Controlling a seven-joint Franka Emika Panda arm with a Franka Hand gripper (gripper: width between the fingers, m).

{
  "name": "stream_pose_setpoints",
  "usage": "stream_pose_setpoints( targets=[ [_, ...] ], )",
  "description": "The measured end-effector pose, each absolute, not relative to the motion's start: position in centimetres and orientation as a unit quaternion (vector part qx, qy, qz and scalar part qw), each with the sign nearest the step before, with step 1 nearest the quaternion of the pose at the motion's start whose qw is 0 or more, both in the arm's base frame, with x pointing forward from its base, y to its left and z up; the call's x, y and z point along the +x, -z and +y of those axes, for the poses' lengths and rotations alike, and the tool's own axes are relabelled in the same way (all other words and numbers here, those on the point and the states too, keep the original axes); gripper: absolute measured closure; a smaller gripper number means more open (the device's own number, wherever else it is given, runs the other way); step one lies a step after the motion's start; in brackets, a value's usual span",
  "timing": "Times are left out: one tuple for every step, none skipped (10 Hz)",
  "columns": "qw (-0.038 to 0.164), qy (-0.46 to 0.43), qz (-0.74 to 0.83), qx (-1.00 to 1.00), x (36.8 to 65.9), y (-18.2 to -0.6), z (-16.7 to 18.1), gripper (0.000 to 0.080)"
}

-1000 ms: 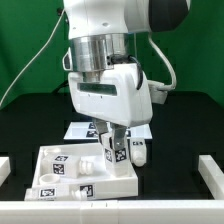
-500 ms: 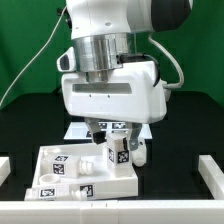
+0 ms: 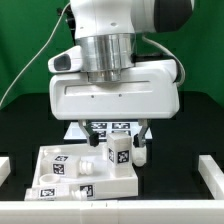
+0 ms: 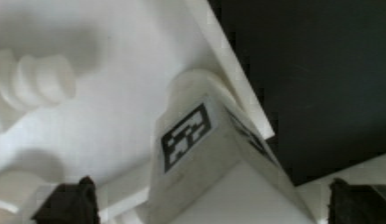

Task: Assemble one leg

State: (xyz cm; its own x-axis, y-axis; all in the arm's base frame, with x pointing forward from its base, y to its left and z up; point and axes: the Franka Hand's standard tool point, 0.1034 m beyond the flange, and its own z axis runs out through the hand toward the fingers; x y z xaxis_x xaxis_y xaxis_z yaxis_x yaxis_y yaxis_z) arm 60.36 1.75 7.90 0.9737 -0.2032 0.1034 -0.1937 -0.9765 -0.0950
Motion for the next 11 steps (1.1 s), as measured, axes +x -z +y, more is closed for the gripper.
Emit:
stream_pose_setpoints(
  targets=[
    [0.039, 0.051, 0.047, -0.997, 60.32, -7.84, 1.74, 0.0151],
    [0.036, 0.049, 0.004, -0.998, 60.29, -7.77, 1.55, 0.0151],
    [0.034, 0.051, -0.038, -0.997, 60.29, -7.77, 1.52, 0.0151],
    [0.032, 0.052, -0.068, -0.996, 60.3, -7.79, 1.57, 0.0151],
    [0.03, 0.053, -0.089, -0.994, 60.3, -7.82, 1.7, 0.0151],
    [0.026, 0.054, -0.107, -0.992, 60.33, -7.87, 1.79, 0.0212],
    [0.026, 0.054, -0.106, -0.993, 60.33, -7.86, 1.74, 0.0212],
    [0.026, 0.054, -0.105, -0.993, 60.32, -7.84, 1.73, 0.0351],
    [0.026, 0.054, -0.105, -0.993, 60.32, -7.83, 1.73, 0.0519],
    [0.027, 0.053, -0.098, -0.993, 60.32, -7.82, 1.73, 0.0519],
    [0.028, 0.053, -0.089, -0.994, 60.31, -7.82, 1.73, 0.0517]
  ],
)
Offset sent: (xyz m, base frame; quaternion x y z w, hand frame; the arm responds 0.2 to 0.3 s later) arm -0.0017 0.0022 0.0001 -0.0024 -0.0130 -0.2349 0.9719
